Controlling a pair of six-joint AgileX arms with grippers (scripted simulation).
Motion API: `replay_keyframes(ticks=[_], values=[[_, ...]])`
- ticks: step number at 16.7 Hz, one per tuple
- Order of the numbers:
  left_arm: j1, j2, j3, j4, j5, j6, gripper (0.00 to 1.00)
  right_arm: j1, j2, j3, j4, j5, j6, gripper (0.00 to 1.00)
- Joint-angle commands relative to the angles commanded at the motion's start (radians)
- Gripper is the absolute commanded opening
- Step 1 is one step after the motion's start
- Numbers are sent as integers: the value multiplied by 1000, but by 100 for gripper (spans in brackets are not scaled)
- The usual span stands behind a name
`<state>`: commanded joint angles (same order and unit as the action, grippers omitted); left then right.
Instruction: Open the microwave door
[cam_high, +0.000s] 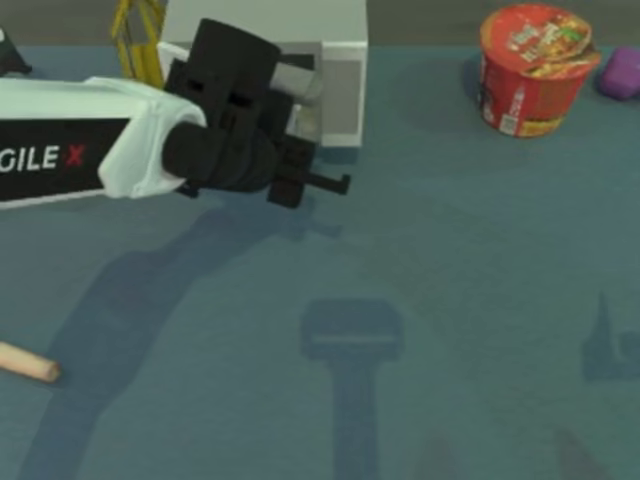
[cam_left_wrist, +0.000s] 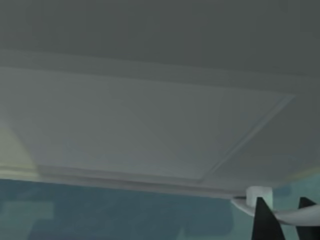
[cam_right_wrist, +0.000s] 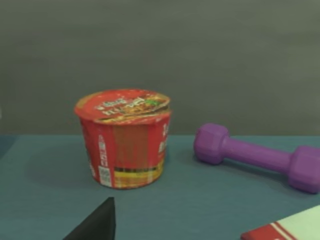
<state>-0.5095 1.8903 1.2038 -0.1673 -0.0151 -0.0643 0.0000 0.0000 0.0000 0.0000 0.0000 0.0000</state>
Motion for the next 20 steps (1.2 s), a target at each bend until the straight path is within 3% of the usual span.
replay_keyframes(ticks=[20], values=[[11, -10, -16, 4, 14, 24, 0, 0, 0, 0, 0, 0, 0, 100]])
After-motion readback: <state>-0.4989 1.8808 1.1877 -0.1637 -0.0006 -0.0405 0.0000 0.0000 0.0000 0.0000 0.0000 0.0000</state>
